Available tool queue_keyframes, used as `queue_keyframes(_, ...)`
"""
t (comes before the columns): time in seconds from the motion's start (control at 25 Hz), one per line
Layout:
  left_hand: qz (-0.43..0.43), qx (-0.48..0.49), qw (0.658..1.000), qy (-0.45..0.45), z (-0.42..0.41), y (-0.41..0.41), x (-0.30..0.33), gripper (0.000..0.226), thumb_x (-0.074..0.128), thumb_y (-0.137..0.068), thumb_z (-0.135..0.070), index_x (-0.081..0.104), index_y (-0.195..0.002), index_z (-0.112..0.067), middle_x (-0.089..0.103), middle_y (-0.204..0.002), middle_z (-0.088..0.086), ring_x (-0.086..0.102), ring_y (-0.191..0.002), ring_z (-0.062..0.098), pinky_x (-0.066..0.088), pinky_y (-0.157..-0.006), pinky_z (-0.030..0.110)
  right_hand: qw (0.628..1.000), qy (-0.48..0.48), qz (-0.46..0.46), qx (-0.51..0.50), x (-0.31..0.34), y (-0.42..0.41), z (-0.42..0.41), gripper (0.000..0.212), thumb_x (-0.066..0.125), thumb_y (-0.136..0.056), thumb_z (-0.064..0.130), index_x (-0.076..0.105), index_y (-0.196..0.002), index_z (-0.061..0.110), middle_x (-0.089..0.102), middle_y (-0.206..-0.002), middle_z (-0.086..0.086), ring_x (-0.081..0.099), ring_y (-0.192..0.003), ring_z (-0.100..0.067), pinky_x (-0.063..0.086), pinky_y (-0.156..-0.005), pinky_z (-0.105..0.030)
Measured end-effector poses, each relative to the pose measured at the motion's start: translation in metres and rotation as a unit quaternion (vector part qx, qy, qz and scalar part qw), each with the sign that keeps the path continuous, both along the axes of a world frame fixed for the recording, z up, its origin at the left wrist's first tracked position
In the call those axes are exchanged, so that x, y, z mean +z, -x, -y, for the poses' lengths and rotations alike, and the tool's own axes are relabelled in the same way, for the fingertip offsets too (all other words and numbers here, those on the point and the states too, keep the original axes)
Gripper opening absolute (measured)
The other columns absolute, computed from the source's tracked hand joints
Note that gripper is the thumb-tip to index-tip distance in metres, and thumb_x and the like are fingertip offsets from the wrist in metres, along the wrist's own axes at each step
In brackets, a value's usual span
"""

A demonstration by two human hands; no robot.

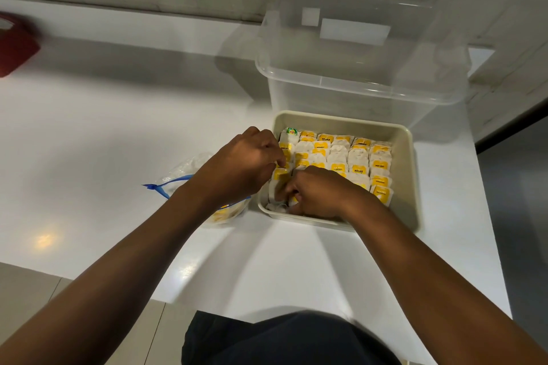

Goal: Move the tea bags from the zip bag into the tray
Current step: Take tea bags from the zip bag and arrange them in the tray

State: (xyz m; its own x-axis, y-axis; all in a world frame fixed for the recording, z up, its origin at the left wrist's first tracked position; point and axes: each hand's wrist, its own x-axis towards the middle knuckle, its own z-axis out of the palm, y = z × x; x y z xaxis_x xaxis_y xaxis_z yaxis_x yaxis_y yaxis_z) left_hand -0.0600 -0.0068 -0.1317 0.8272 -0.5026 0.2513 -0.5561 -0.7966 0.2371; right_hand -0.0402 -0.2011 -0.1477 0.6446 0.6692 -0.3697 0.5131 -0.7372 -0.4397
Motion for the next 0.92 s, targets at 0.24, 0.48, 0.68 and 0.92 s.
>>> queue_keyframes(0.24,-0.009,0.017,1.0,-0.004,-0.004,0.005,-0.001,0.014,0.068,-0.084,-0.019,0.074,-0.097,-0.023,0.056,-0.101,0.002,0.047,-0.085,0.021,0.048,-0.071,0.042,0.998,-0.027,0.024,-0.043,-0.007,0.003,-0.007,0.01,0.064,-0.087,0.035,0.069,-0.082,0.027,0.054,-0.069,0.008,0.06,-0.077,-0.021,0.042,-0.059,-0.029)
queue_keyframes(0.48,-0.037,0.006,0.997,-0.066,-0.006,0.004,0.007,0.025,0.067,-0.075,-0.049,0.076,-0.091,-0.031,0.055,-0.11,-0.001,0.047,-0.094,0.023,0.047,-0.074,0.039,0.974,-0.146,-0.144,-0.091,-0.001,-0.006,0.01,0.01,0.069,-0.087,0.016,0.075,-0.079,0.019,0.067,-0.067,0.013,0.056,-0.063,0.001,0.044,-0.064,-0.02)
queue_keyframes(0.68,-0.043,-0.009,0.99,-0.133,0.003,0.002,0.01,0.02,0.074,-0.072,-0.05,0.078,-0.08,-0.033,0.059,-0.125,-0.003,0.049,-0.109,0.028,0.038,-0.079,0.036,0.956,-0.181,-0.2,-0.117,0.002,-0.005,0.014,0.011,0.068,-0.087,0.015,0.077,-0.085,0.02,0.075,-0.081,0.008,0.063,-0.075,-0.003,0.047,-0.072,-0.025)
queue_keyframes(0.92,-0.045,-0.005,0.992,-0.119,0.004,0.006,0.006,0.012,0.072,-0.076,-0.044,0.079,-0.082,-0.037,0.059,-0.132,-0.003,0.047,-0.119,0.033,0.037,-0.081,0.038,0.98,-0.15,-0.08,-0.1,0.007,0.003,0.009,0.019,0.077,-0.081,0.038,0.071,-0.094,0.025,0.067,-0.084,0.011,0.056,-0.071,0.002,0.044,-0.063,-0.018)
